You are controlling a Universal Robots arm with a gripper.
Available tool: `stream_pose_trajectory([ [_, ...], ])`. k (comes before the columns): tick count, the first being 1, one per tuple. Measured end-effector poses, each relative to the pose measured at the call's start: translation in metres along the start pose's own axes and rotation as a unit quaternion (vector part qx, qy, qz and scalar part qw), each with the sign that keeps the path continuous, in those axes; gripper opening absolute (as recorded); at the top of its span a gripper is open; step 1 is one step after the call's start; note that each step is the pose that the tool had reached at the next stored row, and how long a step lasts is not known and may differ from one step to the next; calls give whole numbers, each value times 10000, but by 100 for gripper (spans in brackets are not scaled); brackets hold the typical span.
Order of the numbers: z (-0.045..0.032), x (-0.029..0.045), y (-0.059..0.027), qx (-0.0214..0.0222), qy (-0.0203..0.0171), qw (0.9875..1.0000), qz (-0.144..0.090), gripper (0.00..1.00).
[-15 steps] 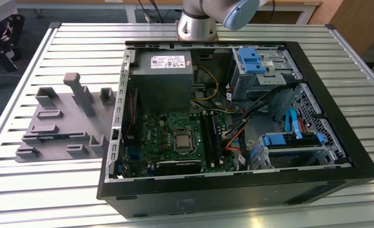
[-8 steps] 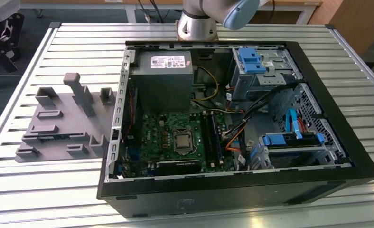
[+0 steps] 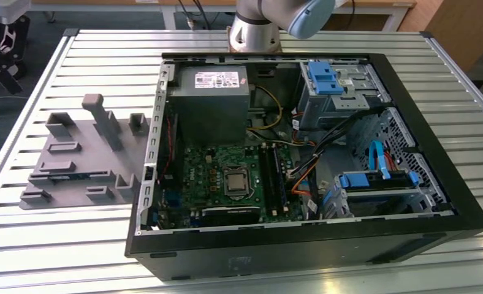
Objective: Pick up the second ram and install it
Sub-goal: 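Pick up the second ram and move it above second insertion slot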
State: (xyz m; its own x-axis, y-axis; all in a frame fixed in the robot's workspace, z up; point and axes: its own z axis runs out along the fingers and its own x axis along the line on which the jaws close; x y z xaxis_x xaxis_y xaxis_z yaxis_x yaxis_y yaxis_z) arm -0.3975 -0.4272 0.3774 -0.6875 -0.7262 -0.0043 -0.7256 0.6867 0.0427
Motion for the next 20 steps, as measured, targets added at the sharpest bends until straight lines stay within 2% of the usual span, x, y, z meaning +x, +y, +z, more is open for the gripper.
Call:
stream_pose_trajectory([
  [5,4,0,0,-2,15,9994,-347,11],
  [10,8,0,0,-3,30,9975,-705,11],
  [15,13,0,-1,-5,45,9944,-1059,11],
  [20,18,0,-1,-6,60,9900,-1408,11],
])
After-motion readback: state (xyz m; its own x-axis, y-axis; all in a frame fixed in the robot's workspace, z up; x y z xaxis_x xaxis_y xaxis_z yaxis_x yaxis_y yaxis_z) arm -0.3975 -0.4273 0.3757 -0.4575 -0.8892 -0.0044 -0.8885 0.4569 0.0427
